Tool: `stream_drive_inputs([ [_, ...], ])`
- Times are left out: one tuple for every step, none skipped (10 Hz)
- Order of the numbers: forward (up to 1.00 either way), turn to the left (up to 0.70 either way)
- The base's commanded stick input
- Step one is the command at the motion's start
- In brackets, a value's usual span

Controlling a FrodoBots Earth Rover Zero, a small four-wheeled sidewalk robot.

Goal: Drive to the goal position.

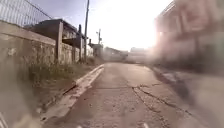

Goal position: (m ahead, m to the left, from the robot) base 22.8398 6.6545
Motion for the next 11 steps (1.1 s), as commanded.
stream_drive_inputs([
  [1.0, 0.0],
  [1.0, 0.0],
  [1.0, 0.0],
  [1.0, 0.0],
  [1.0, 0.0],
  [1.0, 0.0],
  [1.0, 0.0],
  [1.0, 0.0],
  [1.0, 0.0],
  [1.0, 0.0],
  [1.0, 0.0],
])
